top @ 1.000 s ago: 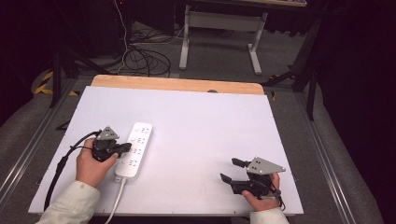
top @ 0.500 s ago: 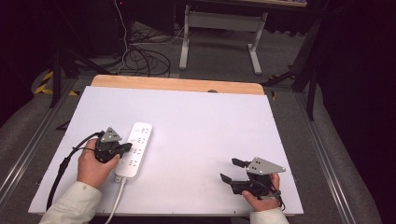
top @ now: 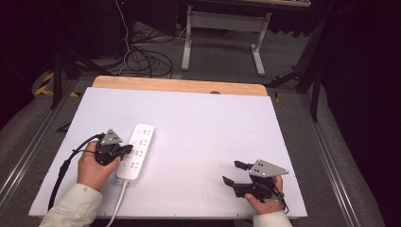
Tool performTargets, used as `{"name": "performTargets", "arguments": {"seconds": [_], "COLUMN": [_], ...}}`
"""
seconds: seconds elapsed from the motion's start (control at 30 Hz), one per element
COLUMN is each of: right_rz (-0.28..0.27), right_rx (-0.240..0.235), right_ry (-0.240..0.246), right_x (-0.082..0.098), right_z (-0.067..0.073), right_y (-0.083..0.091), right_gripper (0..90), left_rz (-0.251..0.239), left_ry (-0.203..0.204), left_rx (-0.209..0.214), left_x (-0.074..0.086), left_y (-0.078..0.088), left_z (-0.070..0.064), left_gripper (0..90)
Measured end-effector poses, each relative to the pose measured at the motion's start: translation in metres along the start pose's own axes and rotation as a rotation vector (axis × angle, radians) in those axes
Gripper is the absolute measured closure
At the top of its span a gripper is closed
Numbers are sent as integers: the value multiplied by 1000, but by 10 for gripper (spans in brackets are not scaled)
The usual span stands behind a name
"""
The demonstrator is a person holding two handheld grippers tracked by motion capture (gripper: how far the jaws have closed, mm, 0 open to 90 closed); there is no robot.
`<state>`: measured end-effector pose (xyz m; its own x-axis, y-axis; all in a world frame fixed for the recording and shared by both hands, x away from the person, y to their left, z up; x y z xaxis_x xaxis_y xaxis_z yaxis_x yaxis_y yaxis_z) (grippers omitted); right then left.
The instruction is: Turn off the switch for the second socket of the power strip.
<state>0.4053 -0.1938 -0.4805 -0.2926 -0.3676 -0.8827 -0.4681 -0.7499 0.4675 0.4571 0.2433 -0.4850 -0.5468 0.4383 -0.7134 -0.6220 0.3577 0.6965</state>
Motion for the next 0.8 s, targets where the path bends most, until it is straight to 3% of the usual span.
{"name": "performTargets", "arguments": {"seconds": [0.5, 0.77, 0.8], "right_rz": [8, 9, 9], "right_rx": [-3, -2, -2], "right_ry": [-5, -7, -5], "right_x": [1, 1, 1], "right_z": [0, 0, 0], "right_y": [-2, -2, -2], "right_gripper": [299, 299, 299], "left_rz": [16, 30, 27], "left_ry": [5, -9, -3], "left_rx": [19, 2, 21], "left_x": [1, -1, 0], "left_y": [2, 2, 0], "left_z": [2, 2, 1], "left_gripper": [900, 900, 900]}}
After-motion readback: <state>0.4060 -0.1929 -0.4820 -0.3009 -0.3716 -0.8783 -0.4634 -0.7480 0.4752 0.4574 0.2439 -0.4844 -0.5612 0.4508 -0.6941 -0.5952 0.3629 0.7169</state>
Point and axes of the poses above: each handheld gripper's, and its own axes: y roughly backward along the jaws, x roughly out of its underside, z roughly to its left, the point moved 3 cm from there along -y, roughly forward along the jaws, and after that the axes turned 5 degrees about -x, right-handed, at the moved point
